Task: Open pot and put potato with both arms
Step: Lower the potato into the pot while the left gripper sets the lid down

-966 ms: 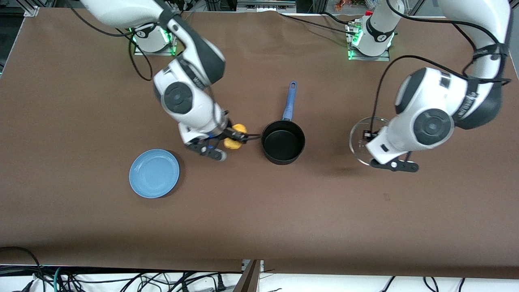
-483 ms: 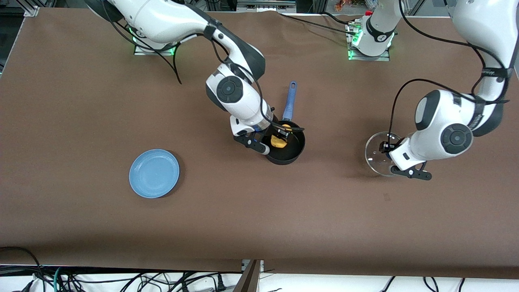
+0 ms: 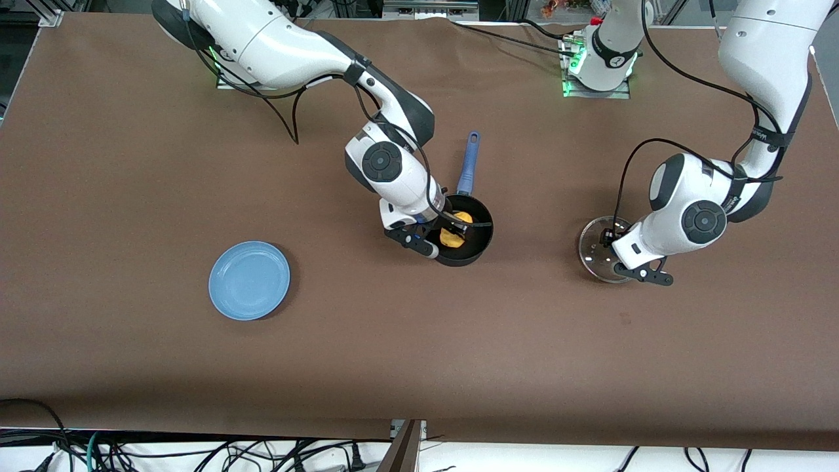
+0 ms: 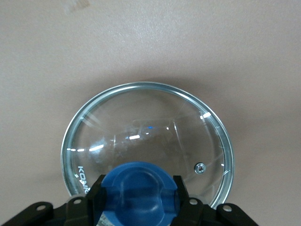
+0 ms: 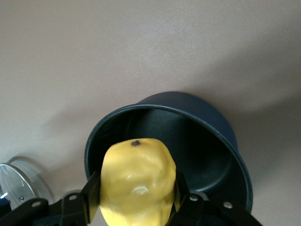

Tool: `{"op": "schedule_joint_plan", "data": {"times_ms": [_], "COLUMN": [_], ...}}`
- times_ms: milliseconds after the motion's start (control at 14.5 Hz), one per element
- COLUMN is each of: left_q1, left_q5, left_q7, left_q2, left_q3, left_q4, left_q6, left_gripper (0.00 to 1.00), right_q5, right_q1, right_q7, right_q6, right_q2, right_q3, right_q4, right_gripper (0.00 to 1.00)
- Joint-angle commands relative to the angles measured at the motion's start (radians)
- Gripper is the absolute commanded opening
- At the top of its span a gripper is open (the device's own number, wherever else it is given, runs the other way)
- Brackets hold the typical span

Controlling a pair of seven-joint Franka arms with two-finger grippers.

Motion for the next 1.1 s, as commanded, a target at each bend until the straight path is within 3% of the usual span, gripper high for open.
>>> {"op": "schedule_joint_plan", "data": {"times_ms": [0, 69, 138, 276, 552, 828, 1034], "left_q1": [0.019, 0.025, 0.025, 0.025, 0.024, 0.025, 0.041], "left_q5": [0.030, 0.030, 0.030, 0.025, 0.013, -0.035, -0.122], "left_q7": [0.011, 0.011, 0.010, 0.010, 0.008, 0.010, 0.008], "left_q2": [-0.001, -0.012, -0.030, -0.084, -0.188, -0.237, -0.253], "left_q3": [-0.016, -0.016, -0.017, -0.025, -0.074, -0.089, -0.063], "left_q4": [0.005, 0.008, 0.013, 0.042, 0.166, 0.371, 0.482], "left_q6": [-0.002, -0.008, -0.022, -0.089, -0.320, -0.521, -0.569], "left_gripper": [1.00, 1.00, 1.00, 1.00, 1.00, 1.00, 1.00], "right_q5": [-0.010, -0.013, -0.032, -0.073, -0.072, -0.076, -0.079], "right_q1": [0.021, 0.024, 0.026, 0.027, -0.015, -0.119, -0.230], "right_q7": [0.012, 0.012, 0.006, 0.004, -0.058, -0.328, -0.559], "right_q6": [0.018, 0.018, 0.015, -0.018, -0.335, -0.584, -0.742], "right_q2": [0.039, 0.040, 0.037, 0.013, -0.076, -0.188, -0.301], "right_q3": [-0.007, -0.007, -0.007, -0.007, -0.005, -0.008, -0.008], "right_q4": [0.038, 0.038, 0.038, 0.038, 0.120, 0.154, 0.122], "right_gripper": [0.57, 0.75, 1.00, 1.00, 1.00, 1.00, 1.00]}}
